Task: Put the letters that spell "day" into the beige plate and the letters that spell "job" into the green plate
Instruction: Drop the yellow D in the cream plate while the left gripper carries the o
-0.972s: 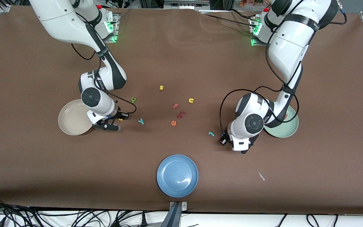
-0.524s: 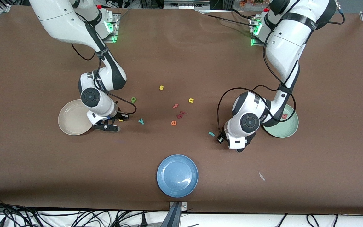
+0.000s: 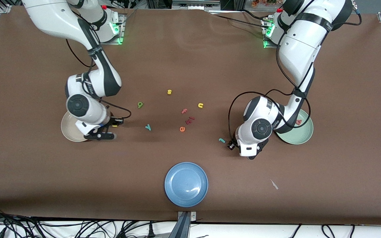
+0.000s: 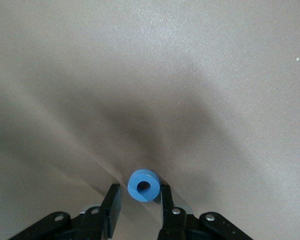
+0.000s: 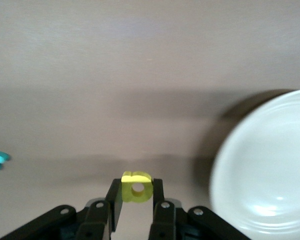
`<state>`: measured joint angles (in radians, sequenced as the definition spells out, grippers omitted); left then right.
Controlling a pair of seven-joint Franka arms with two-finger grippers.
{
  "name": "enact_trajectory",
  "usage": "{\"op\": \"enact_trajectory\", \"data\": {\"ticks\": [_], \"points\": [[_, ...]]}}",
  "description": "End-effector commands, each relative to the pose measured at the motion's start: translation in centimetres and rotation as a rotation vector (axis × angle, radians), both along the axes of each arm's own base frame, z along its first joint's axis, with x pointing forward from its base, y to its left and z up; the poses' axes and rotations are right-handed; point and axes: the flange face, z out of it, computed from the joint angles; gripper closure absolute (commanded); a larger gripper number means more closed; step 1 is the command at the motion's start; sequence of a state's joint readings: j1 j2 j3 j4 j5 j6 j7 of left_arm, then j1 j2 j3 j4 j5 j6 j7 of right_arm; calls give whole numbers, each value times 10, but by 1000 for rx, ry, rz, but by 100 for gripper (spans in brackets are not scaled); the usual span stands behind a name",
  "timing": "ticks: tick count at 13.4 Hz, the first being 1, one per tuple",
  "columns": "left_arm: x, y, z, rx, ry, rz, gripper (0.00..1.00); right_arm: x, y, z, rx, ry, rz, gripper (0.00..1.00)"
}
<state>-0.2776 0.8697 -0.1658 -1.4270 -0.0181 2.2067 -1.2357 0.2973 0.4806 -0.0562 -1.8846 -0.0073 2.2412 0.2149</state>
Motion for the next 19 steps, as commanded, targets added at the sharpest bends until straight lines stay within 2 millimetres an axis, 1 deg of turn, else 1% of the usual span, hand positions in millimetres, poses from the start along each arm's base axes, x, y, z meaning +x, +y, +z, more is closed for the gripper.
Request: {"op": "enact_trajectory", "data": {"ticks": [1, 3, 4, 5, 6, 7, 8, 9, 10, 11, 12, 13, 15, 16, 17, 19], "points": [[-2, 6, -7, 50, 18, -14, 64, -19, -36, 11, 6, 14, 98, 90], [-2, 6, -8, 51, 20, -16, 73, -25, -66, 5, 6, 31, 168, 89], [-1, 9, -9, 55, 18, -16, 81, -29, -84, 0, 3, 40, 189, 89], [0, 11, -9, 63, 15, -18, 88, -29, -93, -1, 3, 40, 210, 87], [0, 11, -9, 64, 14, -19, 93, -29, -96, -3, 1, 43, 208, 65], [0, 11, -7, 64, 11, -19, 95, -29, -96, -5, 11, 44, 190, 24], [1, 11, -4, 62, 6, -20, 95, -29, -95, -4, 23, 48, 168, 0], [4, 16, 5, 68, 14, -17, 95, -28, -93, -2, 41, 41, 130, 0], [4, 26, 13, 90, 55, -18, 100, -29, -90, -1, 51, 39, 74, 0], [5, 42, 29, 107, 93, -50, 100, -30, -78, 4, 61, 36, 56, 0], [4, 50, 50, 102, 112, -110, 100, -32, -61, 8, 64, 31, 20, 0], [5, 63, 67, 100, 130, -138, 100, -35, -43, 7, 64, 32, -33, 0], [3, 101, 86, 100, 206, -181, 100, -44, 2, 10, 68, 25, -158, 0], [-2, 117, 87, 94, 265, -233, 100, -51, 22, 9, 68, 32, -200, 0], [-9, 137, 84, 87, 325, -280, 100, -58, 42, 8, 69, 36, -238, 0], [-13, 188, 78, 47, 360, -313, 99, -66, 65, 7, 72, 19, -312, 0]]}}
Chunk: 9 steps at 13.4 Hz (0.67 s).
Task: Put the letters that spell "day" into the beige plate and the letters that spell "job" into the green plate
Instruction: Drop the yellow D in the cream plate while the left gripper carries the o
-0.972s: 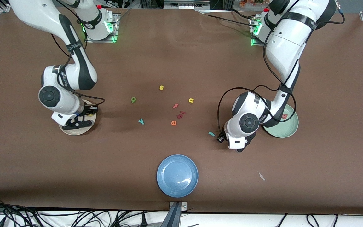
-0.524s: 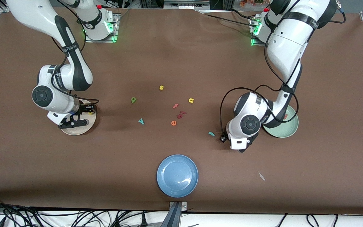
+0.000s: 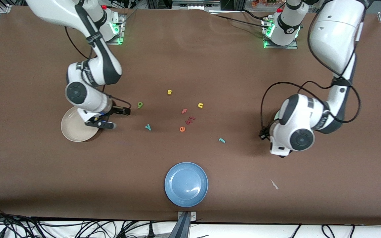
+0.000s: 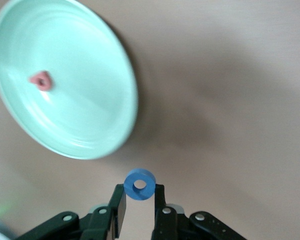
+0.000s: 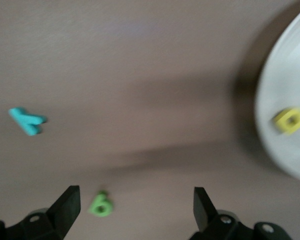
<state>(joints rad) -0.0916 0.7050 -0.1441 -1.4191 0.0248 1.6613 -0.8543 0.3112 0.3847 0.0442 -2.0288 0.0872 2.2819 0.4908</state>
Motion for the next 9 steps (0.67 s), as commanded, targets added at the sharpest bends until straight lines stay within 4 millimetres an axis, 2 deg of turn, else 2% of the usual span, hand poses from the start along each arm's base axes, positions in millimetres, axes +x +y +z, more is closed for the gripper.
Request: {"op": "enact_trajectory", "data": {"ticks": [1, 4, 5, 6, 7, 9], "points": [[-14, 52, -11, -40, 55, -86, 99, -17, 15, -3, 8, -24, -101, 0], [-24, 87, -36, -96, 76, -130, 98, -39, 31, -25, 24, -78, -145, 0], [-30, 93, -47, -103, 79, -130, 95, -47, 39, -32, 25, -90, -151, 0], [-34, 93, -55, -103, 79, -129, 88, -53, 40, -38, 26, -100, -161, 0], [-35, 93, -58, -103, 77, -130, 78, -59, 41, -43, 26, -103, -164, 0], [-35, 93, -57, -105, 76, -132, 44, -67, 39, -50, 22, -100, -161, 1]]}}
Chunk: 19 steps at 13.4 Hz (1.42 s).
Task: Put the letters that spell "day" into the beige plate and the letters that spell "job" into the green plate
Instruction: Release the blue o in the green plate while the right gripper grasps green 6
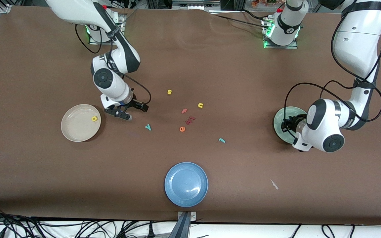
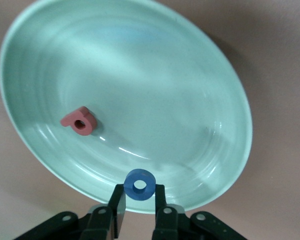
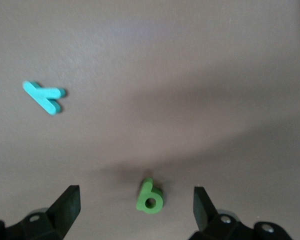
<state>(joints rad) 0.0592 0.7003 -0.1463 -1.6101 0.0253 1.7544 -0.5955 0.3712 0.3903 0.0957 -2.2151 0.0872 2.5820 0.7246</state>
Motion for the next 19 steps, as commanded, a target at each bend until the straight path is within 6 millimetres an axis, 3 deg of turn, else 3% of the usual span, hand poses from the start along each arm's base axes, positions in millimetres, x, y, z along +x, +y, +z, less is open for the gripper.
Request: {"op": "enact_trajectory", "data": {"ticks": [1, 2, 3, 6, 8, 11, 14, 17, 19], "points": [[0, -3, 16, 7, -32, -41, 18, -12, -1, -8, 1, -2, -13, 1], [2, -14, 24, 8, -47, -38, 0, -15, 3, -13, -2, 5, -4, 5], [6, -24, 40, 11, -73, -20, 0, -16, 3, -18, -7, 13, -1, 8], [16, -88, 64, 55, -122, 134, 0, -18, 4, -20, -10, 18, 6, 18], [23, -149, 75, 83, -200, 237, 0, -18, 3, -21, -11, 19, 3, 24], [32, -208, 68, 65, -349, 403, 0, -18, 3, -21, -11, 19, 5, 38], [26, -257, 44, 15, -430, 395, 1, -19, 3, -24, -13, 25, 3, 53], [30, -271, 15, -18, -467, 398, 11, -20, 2, -28, -16, 31, 2, 64], [27, -283, 9, -14, -472, 378, 15, -19, 2, -27, -15, 30, 2, 74]]}}
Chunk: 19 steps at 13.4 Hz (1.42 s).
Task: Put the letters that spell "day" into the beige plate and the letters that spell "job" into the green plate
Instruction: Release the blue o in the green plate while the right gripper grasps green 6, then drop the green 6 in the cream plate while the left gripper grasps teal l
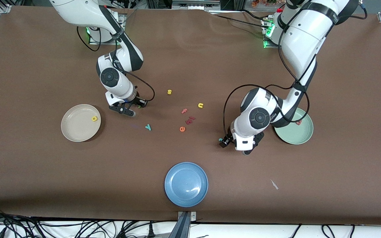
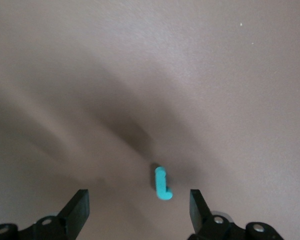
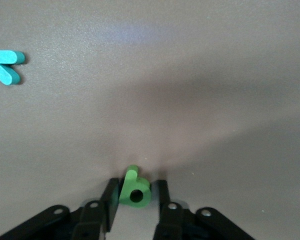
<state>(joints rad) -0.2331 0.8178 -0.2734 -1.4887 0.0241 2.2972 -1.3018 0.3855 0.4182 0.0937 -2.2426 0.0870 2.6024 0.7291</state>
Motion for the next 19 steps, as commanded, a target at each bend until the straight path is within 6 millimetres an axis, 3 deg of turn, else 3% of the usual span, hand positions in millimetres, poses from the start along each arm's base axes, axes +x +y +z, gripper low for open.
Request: {"op": "enact_trajectory", "data": {"ticks": [1, 6, 10, 14, 19], "points": [[5, -14, -6, 28, -24, -16, 15, -4, 2, -4, 1, -2, -6, 81], [3, -20, -18, 46, -25, -26, 23, 4, 5, 5, 8, -15, 2, 89], [12, -24, -23, 35, -37, -20, 30, 34, -9, 39, -34, 42, 60, 91], [12, -23, -29, 38, -31, -19, 34, 63, -79, 67, -53, 35, 229, 90], [7, -27, -38, 48, -22, -29, 48, 82, -159, 73, -61, 31, 429, 90]]}}
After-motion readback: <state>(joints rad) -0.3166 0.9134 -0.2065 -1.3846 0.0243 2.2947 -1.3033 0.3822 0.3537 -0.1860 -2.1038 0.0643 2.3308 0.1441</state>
